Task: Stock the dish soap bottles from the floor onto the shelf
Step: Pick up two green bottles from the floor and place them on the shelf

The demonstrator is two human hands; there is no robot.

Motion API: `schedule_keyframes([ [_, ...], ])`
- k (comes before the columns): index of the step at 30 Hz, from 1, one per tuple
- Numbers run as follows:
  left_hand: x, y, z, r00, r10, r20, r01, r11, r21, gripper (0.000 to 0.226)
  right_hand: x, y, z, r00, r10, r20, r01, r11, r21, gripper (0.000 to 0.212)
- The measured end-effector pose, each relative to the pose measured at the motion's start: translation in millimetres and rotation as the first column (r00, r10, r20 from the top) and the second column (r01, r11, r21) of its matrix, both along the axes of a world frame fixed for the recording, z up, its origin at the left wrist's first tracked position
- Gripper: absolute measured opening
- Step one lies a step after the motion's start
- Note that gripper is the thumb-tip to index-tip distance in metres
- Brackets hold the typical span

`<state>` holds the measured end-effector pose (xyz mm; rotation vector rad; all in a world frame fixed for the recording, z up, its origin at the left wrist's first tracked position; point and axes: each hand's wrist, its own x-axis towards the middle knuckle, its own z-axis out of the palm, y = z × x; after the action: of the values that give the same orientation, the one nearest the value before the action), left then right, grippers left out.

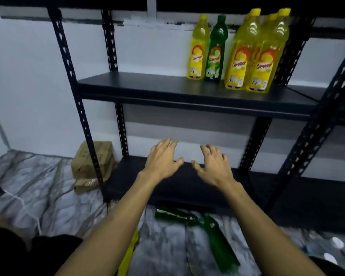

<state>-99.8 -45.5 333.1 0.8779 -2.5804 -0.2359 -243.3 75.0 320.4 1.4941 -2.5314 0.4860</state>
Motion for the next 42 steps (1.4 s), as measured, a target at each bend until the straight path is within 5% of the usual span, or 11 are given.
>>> schedule_keyframes([
  [7, 29.0, 27.6, -128.0, 0.976, 0.02, 0.217, -0.062, 0.98, 0.187, 0.071, 19.2, 29.1, -104.0, 0.99, -0.033, 0.139, 0.011, 0.988, 0.155, 0.066],
  [22, -45.0, 11.5, -317.1, 0.891, -0.18, 0.417, -0.009, 0.91, 0.414, 0.075, -41.1, 54.3, -298.0, 0.879, -0.309, 0.363, 0.084, 0.85, 0.52, 0.063],
  [30, -109.7, -32.9, -387.7, 0.834, -0.266, 0.483, 0.086, 0.928, 0.362, 0.075, -86.5, 33.7, -373.3, 0.856, -0.359, 0.371, 0.069, 0.792, 0.607, 0.066],
  [34, -115.5, -42.9, -417.2, 0.767, -0.244, 0.593, 0.143, 0.966, 0.213, 0.077, -96.0, 32.8, -395.4, 0.824, -0.412, 0.388, 0.142, 0.814, 0.563, 0.068],
  [37, -113.3, -42.0, -430.4, 0.813, -0.169, 0.557, 0.153, 0.985, 0.076, 0.072, -100.2, 35.9, -407.4, 0.752, -0.497, 0.432, 0.199, 0.797, 0.571, 0.085],
  [42, -101.6, -37.9, -439.9, 0.832, -0.173, 0.528, 0.207, 0.978, -0.006, 0.069, -94.6, 44.8, -417.8, 0.783, -0.48, 0.396, 0.192, 0.792, 0.58, 0.094],
])
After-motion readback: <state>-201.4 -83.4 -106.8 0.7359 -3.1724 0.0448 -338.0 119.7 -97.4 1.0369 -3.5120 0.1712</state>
